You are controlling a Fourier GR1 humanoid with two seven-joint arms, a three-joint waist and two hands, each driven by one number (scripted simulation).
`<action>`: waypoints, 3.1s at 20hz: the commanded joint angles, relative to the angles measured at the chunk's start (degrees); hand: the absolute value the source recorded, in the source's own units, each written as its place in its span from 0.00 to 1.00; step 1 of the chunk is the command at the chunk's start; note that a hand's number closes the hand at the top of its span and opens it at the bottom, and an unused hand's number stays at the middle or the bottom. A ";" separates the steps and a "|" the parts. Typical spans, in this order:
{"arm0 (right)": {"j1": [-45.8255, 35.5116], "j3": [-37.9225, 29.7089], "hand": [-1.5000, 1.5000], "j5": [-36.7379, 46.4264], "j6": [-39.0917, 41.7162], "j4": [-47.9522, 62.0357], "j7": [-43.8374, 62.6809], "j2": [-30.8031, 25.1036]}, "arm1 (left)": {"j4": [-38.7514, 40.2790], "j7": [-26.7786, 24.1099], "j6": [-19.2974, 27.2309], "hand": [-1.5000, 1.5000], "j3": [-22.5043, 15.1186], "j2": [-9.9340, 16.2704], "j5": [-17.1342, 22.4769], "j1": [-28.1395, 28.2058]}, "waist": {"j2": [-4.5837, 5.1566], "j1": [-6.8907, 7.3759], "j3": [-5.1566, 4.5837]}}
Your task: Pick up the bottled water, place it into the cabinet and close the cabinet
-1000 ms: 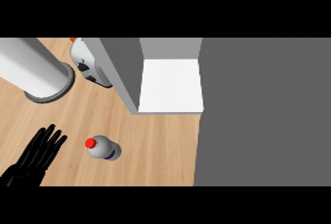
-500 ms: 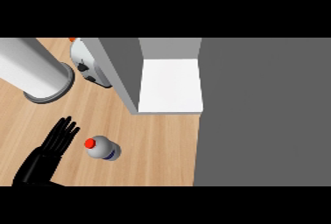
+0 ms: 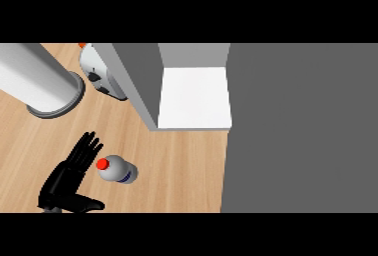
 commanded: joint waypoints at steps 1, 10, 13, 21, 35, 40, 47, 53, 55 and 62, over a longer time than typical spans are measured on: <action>0.54 0.88 0.00 -0.12 0.17 0.14 -0.46 -0.42 | 12.22 -5.07 -1.24 0.00 0.62 -0.12 -1.41 -4.65 | 0.04 -0.16 -0.02; 2.01 0.79 0.00 0.26 0.85 -1.16 -1.89 -2.49 | 26.90 -13.64 -1.84 0.00 0.55 1.35 -4.96 -13.61 | 0.01 -0.16 -0.02; 0.75 -1.74 0.00 -2.29 1.69 0.79 -3.08 -2.86 | 34.73 -19.61 -4.02 0.00 0.58 2.93 -6.75 -14.71 | 0.10 -0.29 -0.04; -0.04 -0.63 0.00 -1.67 0.74 1.47 -3.12 -2.52 | 41.98 -22.96 -5.84 0.00 0.54 2.37 -6.63 -18.00 | 0.21 -0.47 -0.08; -0.82 1.84 0.00 -0.70 -0.35 2.96 -1.85 -1.74 | 42.31 -16.53 -10.75 0.00 -0.26 -3.53 -2.66 -21.44 | 0.20 -0.70 -0.09; -1.69 3.52 0.00 1.23 -1.77 3.30 -1.74 -0.66 | 41.31 -20.45 -12.13 0.00 -2.90 -3.67 -4.96 -19.30 | 0.25 -0.65 -0.13; 0.47 -1.64 0.00 -4.79 1.88 3.41 -3.72 -4.05 | 36.31 -18.11 -12.38 1.00 -4.57 -5.54 -4.01 -17.74 | -0.17 0.23 0.05; -0.06 1.91 0.00 -0.59 -1.91 1.31 -1.61 -2.23 | 32.96 -16.86 -9.72 1.00 -4.54 -5.70 -2.91 -17.68 | -0.16 0.32 0.04; -1.46 1.56 0.00 -1.29 -1.21 3.54 -2.58 -2.07 | 33.81 -18.29 -9.13 1.00 -2.85 -5.08 -1.41 -17.27 | -0.08 0.32 0.02; -4.40 2.95 0.00 1.50 -3.76 4.73 -1.47 -0.35 | 35.04 -19.85 -5.02 1.00 5.89 -0.07 6.27 -17.62 | 0.00 0.51 0.00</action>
